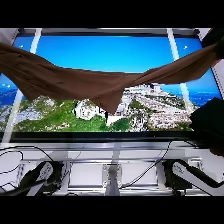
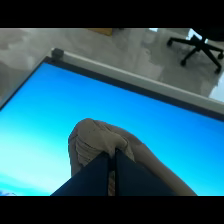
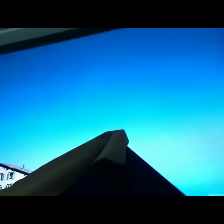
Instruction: Fold the clothes and pants, and hang the long-sleeved shirts on hangers.
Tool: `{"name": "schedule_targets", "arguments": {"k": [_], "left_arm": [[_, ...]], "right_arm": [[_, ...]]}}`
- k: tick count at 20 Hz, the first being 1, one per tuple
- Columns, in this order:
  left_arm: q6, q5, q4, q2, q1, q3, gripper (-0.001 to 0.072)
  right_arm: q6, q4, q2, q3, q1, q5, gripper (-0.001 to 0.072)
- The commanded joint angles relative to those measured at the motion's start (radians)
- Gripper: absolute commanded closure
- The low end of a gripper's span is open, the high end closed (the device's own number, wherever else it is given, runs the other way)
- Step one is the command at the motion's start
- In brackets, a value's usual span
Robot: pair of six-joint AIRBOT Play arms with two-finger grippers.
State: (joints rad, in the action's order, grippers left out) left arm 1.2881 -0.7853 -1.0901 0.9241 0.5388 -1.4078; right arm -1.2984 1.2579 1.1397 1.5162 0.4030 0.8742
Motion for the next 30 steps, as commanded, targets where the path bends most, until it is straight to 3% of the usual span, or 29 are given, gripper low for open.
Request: {"name": "schedule_targets", "arguments": {"k": [1,7,13,17,21,25,30], "left_arm": [[0.013,-0.009,-0.012,-0.035,0.024,0.0,0.0672],[0.012,-0.212,-0.097,0.003,0.024,0.023,0.0672],[0.005,-0.227,-0.095,0.172,0.014,0.056,0.0671],[-0.134,-0.224,-0.062,0.302,-0.032,0.056,0.0672],[-0.144,-0.2,-0.072,0.357,-0.025,0.056,0.0671],[-0.144,-0.193,-0.198,0.365,-0.015,0.056,0.0672],[-0.144,-0.095,-0.206,0.401,-0.026,0.056,0.0672]], "right_arm": [[0.088,0.046,-0.064,0.035,0.029,0.047,0.0702],[0.106,0.071,-0.057,0.009,0.029,0.277,0.0702],[0.171,0.078,-0.055,-0.079,0.029,0.487,0.0702],[0.171,0.067,-0.059,-0.183,0.028,0.615,0.0703],[0.171,-0.014,-0.164,-0.401,0.025,0.631,0.0704],[0.151,-0.01,-0.346,-0.661,0.025,0.644,0.0703],[0.133,-0.014,-0.447,-0.775,0.025,0.598,0.0703]]}}
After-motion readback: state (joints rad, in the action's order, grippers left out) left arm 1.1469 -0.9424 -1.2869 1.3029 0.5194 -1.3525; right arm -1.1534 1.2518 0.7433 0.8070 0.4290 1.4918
